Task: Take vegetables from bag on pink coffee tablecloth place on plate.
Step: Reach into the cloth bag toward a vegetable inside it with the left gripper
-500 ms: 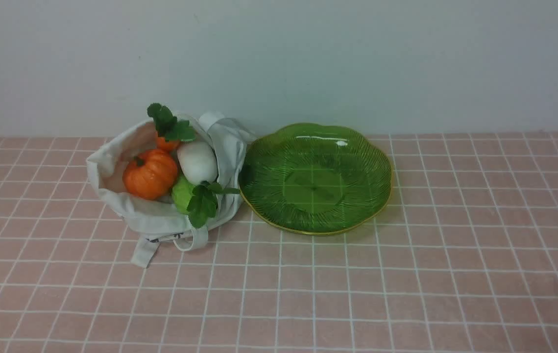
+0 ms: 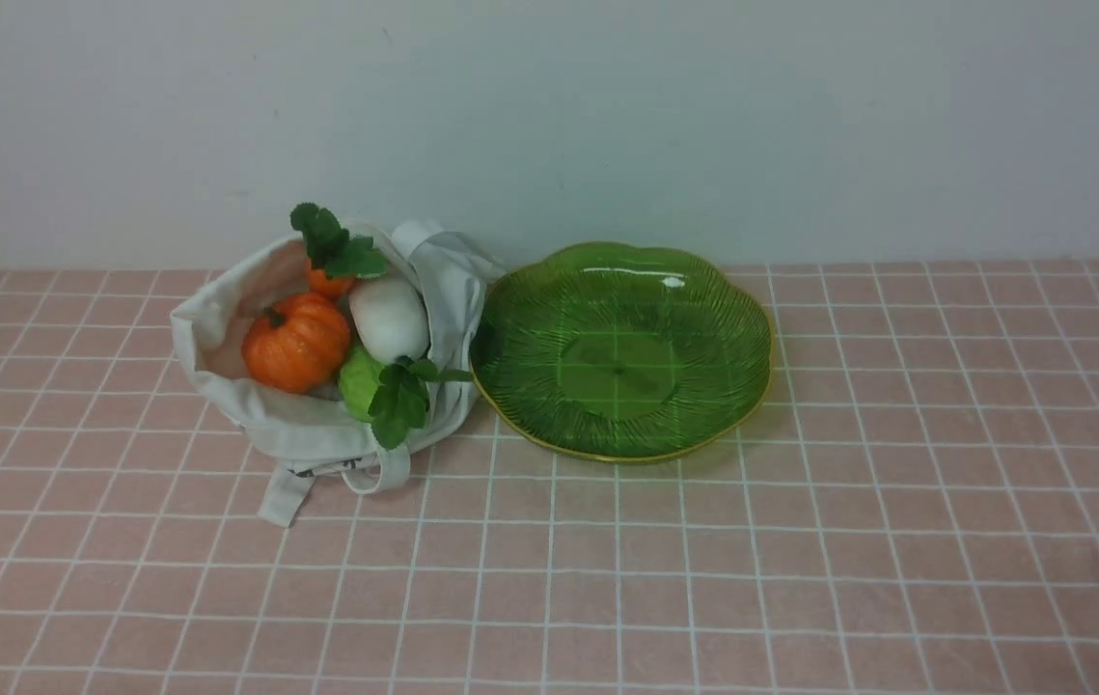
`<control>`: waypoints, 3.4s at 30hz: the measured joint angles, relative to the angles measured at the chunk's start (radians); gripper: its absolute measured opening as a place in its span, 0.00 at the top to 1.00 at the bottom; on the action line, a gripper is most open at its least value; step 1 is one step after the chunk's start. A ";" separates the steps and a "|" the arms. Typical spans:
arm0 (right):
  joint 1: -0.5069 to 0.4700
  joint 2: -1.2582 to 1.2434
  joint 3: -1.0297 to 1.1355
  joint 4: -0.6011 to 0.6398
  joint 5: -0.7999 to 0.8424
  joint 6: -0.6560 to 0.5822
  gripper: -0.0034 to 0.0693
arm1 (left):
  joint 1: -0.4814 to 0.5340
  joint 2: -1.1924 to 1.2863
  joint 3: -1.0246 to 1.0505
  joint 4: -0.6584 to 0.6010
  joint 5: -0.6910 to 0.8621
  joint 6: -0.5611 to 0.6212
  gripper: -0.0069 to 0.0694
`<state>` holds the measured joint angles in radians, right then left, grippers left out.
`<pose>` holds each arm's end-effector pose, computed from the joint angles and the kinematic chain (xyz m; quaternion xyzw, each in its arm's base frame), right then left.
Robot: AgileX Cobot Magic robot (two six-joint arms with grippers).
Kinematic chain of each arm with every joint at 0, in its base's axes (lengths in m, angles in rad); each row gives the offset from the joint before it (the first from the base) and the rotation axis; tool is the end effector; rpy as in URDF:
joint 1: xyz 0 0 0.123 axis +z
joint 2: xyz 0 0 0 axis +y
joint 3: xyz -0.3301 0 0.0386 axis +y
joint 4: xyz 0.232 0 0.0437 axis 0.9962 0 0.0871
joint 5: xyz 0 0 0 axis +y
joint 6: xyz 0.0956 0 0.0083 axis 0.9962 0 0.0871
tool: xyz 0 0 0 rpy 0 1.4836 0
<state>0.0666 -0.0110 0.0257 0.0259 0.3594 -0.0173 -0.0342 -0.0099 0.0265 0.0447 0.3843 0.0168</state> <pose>-0.0059 0.0005 0.1711 -0.0266 0.8005 0.0257 0.5983 -0.0065 0.0018 0.1685 0.0324 0.8081 0.0138 0.5880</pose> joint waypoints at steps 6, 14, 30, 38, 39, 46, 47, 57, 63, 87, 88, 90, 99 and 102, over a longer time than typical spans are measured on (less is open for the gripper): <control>0.000 0.000 0.000 0.000 0.000 0.000 0.97 | 0.000 0.000 0.000 0.008 0.000 0.000 0.91; 0.000 0.000 0.000 0.000 0.000 0.000 0.97 | 0.000 0.000 0.000 0.011 0.000 0.000 0.91; 0.000 0.000 0.000 0.000 0.000 0.000 0.97 | 0.000 0.000 0.000 0.017 0.000 0.001 0.91; 0.000 0.000 0.000 0.000 0.000 0.000 0.97 | 0.000 0.000 0.000 -0.076 -0.003 -0.080 0.91; 0.000 0.000 0.000 0.000 0.000 0.000 0.97 | 0.000 0.000 0.000 -0.148 -0.006 -0.121 0.91; 0.000 0.000 0.000 0.000 0.000 0.000 0.97 | 0.000 0.000 0.000 -0.696 -0.013 -0.443 0.91; 0.000 0.000 0.000 0.000 0.000 0.000 0.97 | 0.000 0.000 0.000 -0.729 -0.015 -0.452 0.91; 0.000 0.000 0.000 0.000 0.000 0.000 0.97 | 0.000 0.000 -0.097 -0.837 -0.047 -0.262 0.91; 0.000 0.000 0.000 0.000 0.000 0.000 0.97 | 0.000 0.258 -0.465 -0.760 0.144 0.000 0.91; 0.000 0.000 0.000 0.000 0.000 0.000 0.97 | -0.090 1.598 -1.302 -0.317 0.504 0.181 0.44; 0.000 0.000 0.000 0.000 0.000 0.000 0.97 | -0.104 1.627 -1.332 -0.292 0.501 0.181 0.41; 0.000 0.000 0.000 0.000 0.000 0.000 0.97 | -0.142 1.698 -1.414 -0.231 0.490 0.176 0.32; 0.000 0.000 0.000 0.000 0.000 0.000 0.97 | -0.178 1.890 -1.545 -0.004 0.326 0.067 0.21; 0.000 0.000 0.000 0.000 0.000 0.000 0.97 | -0.178 1.934 -1.547 0.006 0.252 0.052 0.21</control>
<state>0.0666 -0.0110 0.0257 0.0259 0.3594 -0.0173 -0.2117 1.9242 -1.5202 0.0511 0.6358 0.0688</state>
